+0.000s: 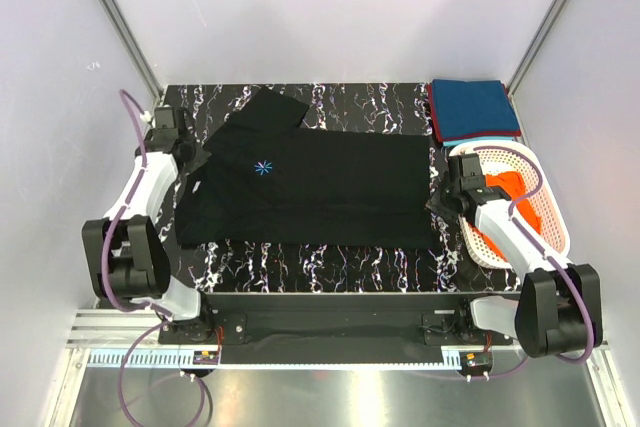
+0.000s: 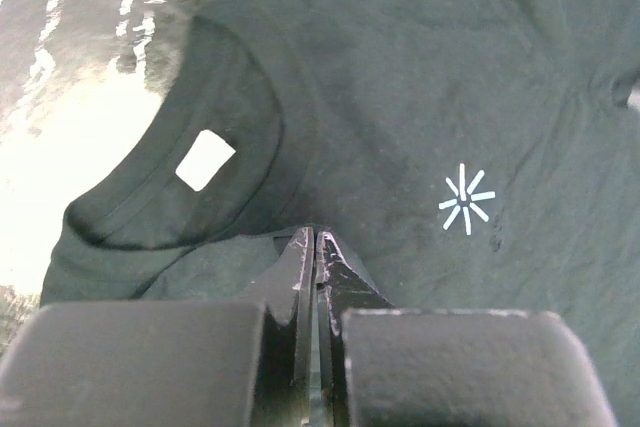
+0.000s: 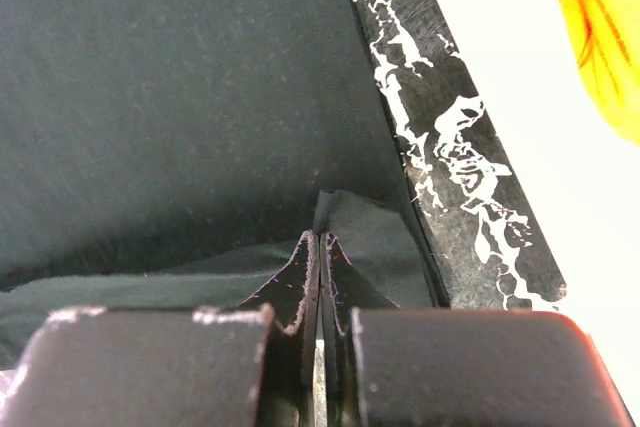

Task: Fold and stack the t-shirts
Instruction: Flatten the tshirt out

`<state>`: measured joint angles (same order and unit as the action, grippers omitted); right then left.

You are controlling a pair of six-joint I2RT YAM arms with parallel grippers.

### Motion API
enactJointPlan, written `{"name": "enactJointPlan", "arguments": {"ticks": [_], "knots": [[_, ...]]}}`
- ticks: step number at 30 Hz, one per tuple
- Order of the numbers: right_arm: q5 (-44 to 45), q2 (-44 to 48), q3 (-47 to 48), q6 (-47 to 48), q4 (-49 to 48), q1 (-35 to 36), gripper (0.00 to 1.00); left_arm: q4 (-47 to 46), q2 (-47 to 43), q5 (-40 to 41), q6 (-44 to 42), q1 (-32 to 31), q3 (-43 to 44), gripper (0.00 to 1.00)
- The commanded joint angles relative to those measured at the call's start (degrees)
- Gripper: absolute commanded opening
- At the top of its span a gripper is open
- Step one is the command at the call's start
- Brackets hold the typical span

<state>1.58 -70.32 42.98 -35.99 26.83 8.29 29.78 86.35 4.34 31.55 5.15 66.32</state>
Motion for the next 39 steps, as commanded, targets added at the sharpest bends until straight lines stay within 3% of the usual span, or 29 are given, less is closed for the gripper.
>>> {"name": "enactJointPlan", "arguments": {"ticks": [1, 18, 30, 39], "knots": [[2.9, -0.6, 3.0, 1.5, -1.4, 0.1, 0.0, -1.8, 2.2, 3.1, -4.0, -1.3, 3.3, 0.0], [9.2, -3.8, 2.4, 2.7, -0.6, 0.0, 0.0, -0.1, 8.7, 10.3, -3.3, -1.3, 8.8, 0.0], [9.7, -4.6, 3.2, 2.9, -1.9, 0.0, 0.0, 0.2, 13.1, 7.9, -4.2, -1.3, 12.5, 0.0], [9.1, -6.5, 5.4, 4.3, -2.2, 0.0, 0.0, 1.7, 14.9, 11.8, -5.1, -1.4, 12.5, 0.0]]}}
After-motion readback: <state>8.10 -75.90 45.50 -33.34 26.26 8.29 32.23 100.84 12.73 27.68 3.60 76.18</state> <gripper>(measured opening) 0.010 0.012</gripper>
